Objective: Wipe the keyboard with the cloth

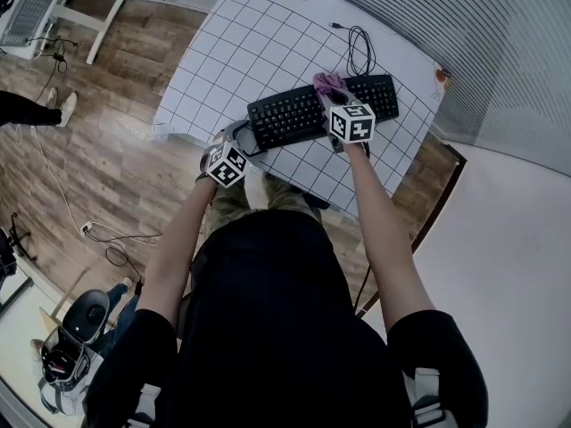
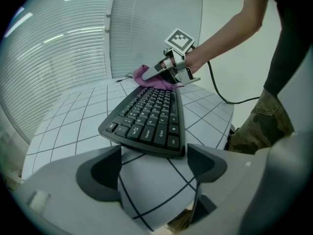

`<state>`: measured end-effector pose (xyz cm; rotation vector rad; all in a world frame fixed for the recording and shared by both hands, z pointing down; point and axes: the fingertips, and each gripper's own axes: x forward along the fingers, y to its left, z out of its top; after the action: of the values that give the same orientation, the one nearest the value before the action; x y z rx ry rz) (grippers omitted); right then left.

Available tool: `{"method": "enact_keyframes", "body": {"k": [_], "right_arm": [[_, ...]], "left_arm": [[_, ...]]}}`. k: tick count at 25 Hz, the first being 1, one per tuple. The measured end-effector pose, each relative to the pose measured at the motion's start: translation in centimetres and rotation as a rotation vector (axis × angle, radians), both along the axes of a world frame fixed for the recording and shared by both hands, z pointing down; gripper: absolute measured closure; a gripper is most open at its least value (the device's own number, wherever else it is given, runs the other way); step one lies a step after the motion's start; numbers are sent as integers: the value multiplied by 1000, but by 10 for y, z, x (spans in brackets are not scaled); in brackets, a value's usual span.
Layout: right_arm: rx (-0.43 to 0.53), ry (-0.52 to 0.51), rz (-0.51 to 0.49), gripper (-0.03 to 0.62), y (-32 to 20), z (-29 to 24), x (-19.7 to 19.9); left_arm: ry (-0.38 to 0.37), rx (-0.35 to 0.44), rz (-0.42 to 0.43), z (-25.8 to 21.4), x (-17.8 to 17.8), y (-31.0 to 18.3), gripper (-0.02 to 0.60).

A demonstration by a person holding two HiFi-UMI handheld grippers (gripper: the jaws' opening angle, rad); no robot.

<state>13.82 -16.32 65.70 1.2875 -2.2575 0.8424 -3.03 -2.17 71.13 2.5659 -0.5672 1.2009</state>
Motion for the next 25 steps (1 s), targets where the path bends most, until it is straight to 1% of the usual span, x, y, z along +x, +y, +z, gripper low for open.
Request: {"method": "enact_keyframes", "body": {"k": [5,11,14,17,25], "right_arm": [[7,40,-31,551,2,2,-10],[-18,24,-47,551,3,2,-16],[-39,4,-78,551,7,1,-27],[-58,5,-108,551,11,4,-40],[-89,13,-110,551,13,7,-47]], "left_arm": [[2,1,-1,1,0,-1,179],[3,2,-4,1,0,0,179],[4,3,-5,0,0,-1,179],[5,6,-5,0,1,0,179],[7,9,-4,0,0,0,179]]}}
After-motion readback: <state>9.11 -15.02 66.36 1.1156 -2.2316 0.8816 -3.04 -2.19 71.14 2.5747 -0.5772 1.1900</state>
